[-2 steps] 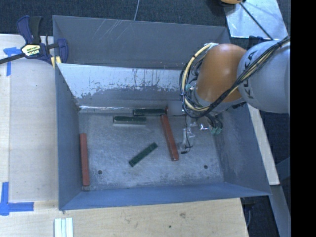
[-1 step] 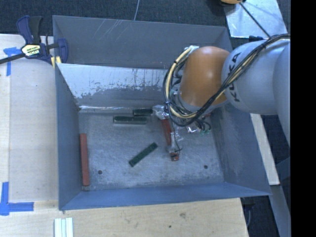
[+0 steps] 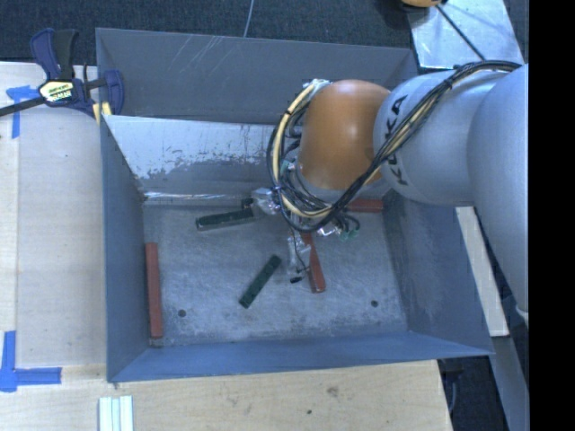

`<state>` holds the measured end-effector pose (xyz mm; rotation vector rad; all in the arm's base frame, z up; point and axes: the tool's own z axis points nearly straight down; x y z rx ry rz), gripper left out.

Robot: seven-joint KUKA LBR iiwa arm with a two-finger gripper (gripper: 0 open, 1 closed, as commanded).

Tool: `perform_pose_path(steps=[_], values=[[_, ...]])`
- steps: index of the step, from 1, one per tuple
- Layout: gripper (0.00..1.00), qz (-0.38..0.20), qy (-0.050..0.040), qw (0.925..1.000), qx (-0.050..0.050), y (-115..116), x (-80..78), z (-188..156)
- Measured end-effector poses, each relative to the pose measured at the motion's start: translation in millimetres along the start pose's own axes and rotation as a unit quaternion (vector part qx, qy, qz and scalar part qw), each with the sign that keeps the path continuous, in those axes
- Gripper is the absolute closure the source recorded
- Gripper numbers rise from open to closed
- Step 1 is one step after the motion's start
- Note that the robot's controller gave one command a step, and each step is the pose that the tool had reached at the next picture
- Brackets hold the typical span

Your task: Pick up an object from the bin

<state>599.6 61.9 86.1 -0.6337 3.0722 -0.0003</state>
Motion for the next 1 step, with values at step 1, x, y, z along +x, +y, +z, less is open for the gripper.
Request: perform_pose_path(steps=[1], values=[[1.00,-0.146,0.0015,0.9892,-0.001,19.8,31.7,15.6]])
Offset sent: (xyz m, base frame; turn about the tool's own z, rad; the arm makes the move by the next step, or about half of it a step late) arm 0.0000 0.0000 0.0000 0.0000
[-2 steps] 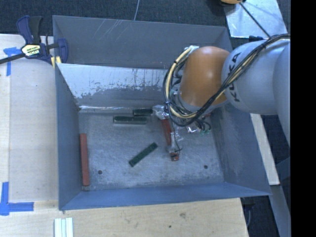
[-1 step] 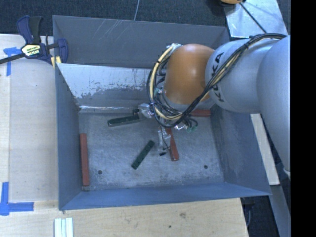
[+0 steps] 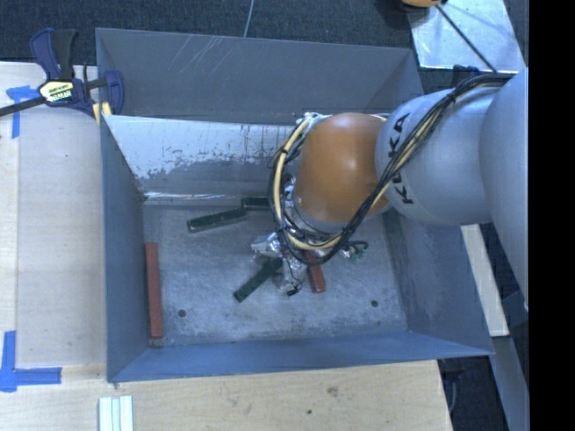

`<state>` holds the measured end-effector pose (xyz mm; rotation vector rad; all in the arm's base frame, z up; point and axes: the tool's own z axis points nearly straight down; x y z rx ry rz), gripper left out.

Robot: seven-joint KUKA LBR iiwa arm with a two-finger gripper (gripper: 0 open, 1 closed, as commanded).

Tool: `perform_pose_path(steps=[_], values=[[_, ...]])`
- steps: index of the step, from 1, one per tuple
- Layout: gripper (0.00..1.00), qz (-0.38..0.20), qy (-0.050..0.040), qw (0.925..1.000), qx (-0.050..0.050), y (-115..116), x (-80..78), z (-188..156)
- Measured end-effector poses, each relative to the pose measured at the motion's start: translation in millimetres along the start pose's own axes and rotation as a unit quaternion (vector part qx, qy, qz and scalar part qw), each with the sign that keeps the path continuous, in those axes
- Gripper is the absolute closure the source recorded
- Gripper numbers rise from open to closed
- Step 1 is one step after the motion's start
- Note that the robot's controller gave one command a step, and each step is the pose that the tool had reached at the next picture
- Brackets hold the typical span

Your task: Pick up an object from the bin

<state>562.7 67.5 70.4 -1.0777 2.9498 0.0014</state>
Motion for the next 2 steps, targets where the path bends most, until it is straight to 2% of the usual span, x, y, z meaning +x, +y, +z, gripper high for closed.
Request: perform_pose_path(steps=[1,2], values=[[1.00,0.000,-0.0002,1.0000,0.000,-0.1,-0.1,-0.2],[1.00,-0.027,-0.0021,0.9996,0.002,-2.6,-19.6,-155.4]])
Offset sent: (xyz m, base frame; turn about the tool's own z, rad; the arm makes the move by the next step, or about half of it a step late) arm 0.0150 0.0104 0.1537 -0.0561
